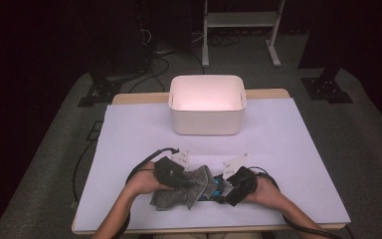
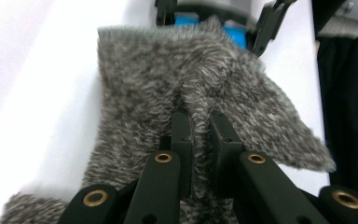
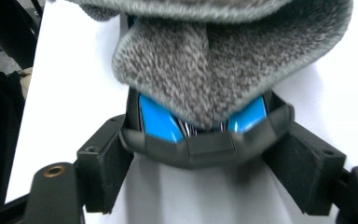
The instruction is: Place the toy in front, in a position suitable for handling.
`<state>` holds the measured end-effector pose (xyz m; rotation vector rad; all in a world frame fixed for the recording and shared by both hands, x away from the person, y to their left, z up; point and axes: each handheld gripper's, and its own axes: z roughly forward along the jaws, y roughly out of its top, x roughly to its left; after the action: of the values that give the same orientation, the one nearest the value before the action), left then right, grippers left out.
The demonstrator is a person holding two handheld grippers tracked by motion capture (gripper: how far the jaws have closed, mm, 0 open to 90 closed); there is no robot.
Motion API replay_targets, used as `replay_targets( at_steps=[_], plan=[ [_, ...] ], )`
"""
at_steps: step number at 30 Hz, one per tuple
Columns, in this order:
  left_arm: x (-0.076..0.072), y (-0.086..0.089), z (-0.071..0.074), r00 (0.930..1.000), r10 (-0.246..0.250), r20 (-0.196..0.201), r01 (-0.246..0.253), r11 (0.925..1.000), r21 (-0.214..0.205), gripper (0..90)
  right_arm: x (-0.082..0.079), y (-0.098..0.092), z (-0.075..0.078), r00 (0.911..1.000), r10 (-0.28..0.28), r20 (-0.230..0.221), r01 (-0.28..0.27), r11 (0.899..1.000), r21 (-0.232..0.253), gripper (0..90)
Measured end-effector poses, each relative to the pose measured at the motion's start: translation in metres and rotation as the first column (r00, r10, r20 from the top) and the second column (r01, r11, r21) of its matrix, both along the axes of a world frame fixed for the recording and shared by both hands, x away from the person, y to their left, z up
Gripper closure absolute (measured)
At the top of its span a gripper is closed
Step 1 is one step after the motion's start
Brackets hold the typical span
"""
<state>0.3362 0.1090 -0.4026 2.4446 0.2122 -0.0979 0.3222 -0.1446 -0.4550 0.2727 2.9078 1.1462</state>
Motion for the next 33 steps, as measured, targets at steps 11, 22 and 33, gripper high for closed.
replay_targets(
  at_steps=[11,22,33],
  plan=[
    [0.008,-0.045,0.007,0.9963,-0.082,-0.026,0.079,0.9901,-0.116,82.7,0.001,0.000,0.000,0.9998,0.000,-0.018,0.000,1.000,0.013,22.9],
    [0.007,-0.058,0.016,0.9928,-0.120,0.006,0.120,0.9896,-0.080,82.8,0.002,-0.002,-0.001,0.9994,-0.001,-0.034,0.002,1.000,0.028,23.3],
    [0.005,0.010,0.008,0.9993,0.027,0.027,-0.027,0.9993,0.024,82.7,0.002,-0.004,-0.001,0.9992,-0.005,-0.041,0.006,0.999,0.032,23.3]
  ],
)
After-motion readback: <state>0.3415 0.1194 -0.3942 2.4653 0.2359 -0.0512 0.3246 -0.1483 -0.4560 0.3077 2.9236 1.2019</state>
